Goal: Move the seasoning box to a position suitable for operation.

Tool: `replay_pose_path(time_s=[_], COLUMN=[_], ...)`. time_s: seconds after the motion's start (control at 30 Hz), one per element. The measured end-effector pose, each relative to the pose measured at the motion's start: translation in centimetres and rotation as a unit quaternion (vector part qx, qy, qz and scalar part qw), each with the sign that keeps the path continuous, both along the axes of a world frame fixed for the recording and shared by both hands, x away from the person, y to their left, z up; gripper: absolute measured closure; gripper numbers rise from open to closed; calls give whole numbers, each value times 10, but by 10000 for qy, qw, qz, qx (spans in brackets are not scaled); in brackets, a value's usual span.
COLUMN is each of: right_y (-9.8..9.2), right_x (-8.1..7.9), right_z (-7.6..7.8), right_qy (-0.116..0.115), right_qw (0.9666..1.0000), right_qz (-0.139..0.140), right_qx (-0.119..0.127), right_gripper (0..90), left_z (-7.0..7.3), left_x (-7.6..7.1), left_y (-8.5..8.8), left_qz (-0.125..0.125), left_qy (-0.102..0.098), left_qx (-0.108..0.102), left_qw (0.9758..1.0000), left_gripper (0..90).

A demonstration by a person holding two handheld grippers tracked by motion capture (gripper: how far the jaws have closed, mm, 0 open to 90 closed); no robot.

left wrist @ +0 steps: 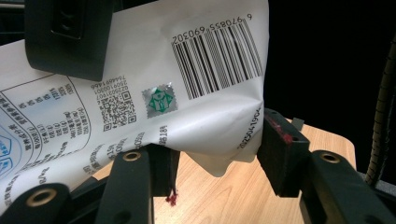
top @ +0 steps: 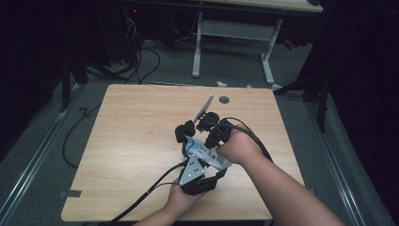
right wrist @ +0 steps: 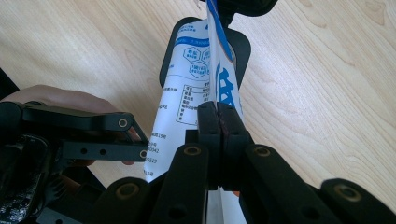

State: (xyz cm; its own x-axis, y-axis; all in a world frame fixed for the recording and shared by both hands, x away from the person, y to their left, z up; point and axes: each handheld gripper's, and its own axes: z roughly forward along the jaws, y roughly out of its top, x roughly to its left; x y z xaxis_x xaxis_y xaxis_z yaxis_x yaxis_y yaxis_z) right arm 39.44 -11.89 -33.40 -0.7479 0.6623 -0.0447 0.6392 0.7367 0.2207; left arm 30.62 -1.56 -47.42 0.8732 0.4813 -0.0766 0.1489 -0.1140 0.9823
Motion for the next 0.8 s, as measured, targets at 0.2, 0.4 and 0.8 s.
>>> replay_pose_path(time_s=[0.2, 0.4, 0.8], right_y=[-1, -2, -4], right_x=[-1, -3, -5], right_z=[0, -1, -1], right_qy=[18, 39, 28], right_qw=[10000, 10000, 10000], right_qz=[3, -10, -12], right_qx=[5, 30, 58], right_gripper=[898, 898, 898], left_z=[-2, -4, -8], left_x=[-1, -4, -5], left_y=[0, 1, 2], left_qz=[-17, -37, -55], left_qy=[-24, -26, -72], left_qx=[26, 58, 121], left_qw=[10000, 10000, 9999], left_gripper=[526, 526, 527])
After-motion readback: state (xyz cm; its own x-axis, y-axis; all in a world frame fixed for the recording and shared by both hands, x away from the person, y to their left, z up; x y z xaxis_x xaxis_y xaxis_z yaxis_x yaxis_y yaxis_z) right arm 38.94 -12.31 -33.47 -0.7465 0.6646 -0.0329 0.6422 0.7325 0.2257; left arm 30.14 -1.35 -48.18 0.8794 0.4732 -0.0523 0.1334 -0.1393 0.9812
